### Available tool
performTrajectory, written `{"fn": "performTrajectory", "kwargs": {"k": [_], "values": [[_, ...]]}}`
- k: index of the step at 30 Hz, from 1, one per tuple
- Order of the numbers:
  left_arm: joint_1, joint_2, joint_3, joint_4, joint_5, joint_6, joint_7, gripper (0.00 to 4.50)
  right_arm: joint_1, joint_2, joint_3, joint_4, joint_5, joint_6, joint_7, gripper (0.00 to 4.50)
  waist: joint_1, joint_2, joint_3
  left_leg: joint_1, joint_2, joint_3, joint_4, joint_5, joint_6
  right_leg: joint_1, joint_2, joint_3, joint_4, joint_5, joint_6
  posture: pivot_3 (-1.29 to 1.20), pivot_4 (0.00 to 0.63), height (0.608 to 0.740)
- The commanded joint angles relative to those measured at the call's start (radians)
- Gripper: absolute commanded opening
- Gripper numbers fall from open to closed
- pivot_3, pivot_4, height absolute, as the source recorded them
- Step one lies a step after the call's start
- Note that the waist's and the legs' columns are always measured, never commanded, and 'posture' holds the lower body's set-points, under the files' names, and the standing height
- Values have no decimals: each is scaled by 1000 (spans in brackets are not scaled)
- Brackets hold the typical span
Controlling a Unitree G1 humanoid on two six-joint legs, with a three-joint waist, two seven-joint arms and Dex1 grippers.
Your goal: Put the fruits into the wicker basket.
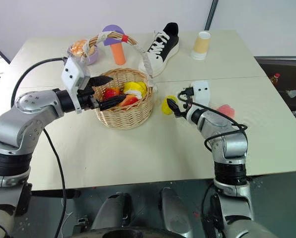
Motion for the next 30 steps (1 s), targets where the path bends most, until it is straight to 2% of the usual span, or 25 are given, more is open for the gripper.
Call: {"fn": "performTrajectory", "kwargs": {"k": [1, 10, 13, 17, 19, 22, 25, 28, 30], "values": [[12, 22, 26, -54, 9, -35, -20, 4163, -52, 70, -66, 37, 45, 65, -72, 4500, 0, 0, 0, 0, 0, 0, 0, 0, 0, 0, 0, 0, 0, 0, 0, 0, 150, 740], [53, 36, 42, -122, -28, -33, -68, 4163, -98, 147, -75, 143, 43, 71, -131, 4500, -2, 0, 0, -1, 0, 0, 0, 0, 0, 0, 0, 0, 0, 0, 0, 0, 150, 740], [61, 41, 39, -124, -17, -37, -67, 4216, -110, 157, -75, 164, 39, 49, -130, 3680, -2, 0, 0, 0, 0, 0, 0, 0, 0, 0, 0, 0, 0, 0, 0, 0, 150, 740], [66, 43, 52, -124, -21, -37, -65, 4216, -118, 161, -83, 158, 42, 44, -134, 1647, -2, 0, 0, 0, 0, 0, 0, 0, 0, 0, 0, 0, 0, 0, 0, 0, 150, 740], [73, 45, 67, -117, -20, -43, -61, 4216, -116, 153, -84, 129, 47, 51, -130, 1480, -2, 0, 0, 0, 0, 0, 0, 0, 0, 0, 0, 0, 0, 0, 0, 0, 150, 740], [108, 45, 117, -84, -20, -73, -58, 4216, -87, 34, -2, 23, 8, 24, -46, 1480, -2, 2, 1, -1, 0, 0, 0, 0, 0, 0, 0, 0, -1, 0, 0, 0, 150, 740], [161, 37, 218, -55, -66, -86, -57, 4216, -14, -203, 153, -144, -41, -72, 157, 1480, 2, 2, 1, -2, -1, 0, 0, 0, 1, -1, -1, -1, -2, 0, 0, 0, 150, 740], [222, 42, 308, -31, -104, -103, -85, 4216, 71, -426, 224, -311, -33, -211, 400, 1480, -1, 2, 1, -2, 0, 0, -1, -1, 2, -1, 0, -1, -3, -1, 1, 0, 150, 740], [260, 52, 330, -19, -105, -122, -110, 4216, 89, -493, 233, -388, 13, -281, 520, 1480, -7, 2, 1, -2, 0, 0, -1, -3, 4, -1, 0, -1, -4, -1, 1, 0, 150, 740]]}}
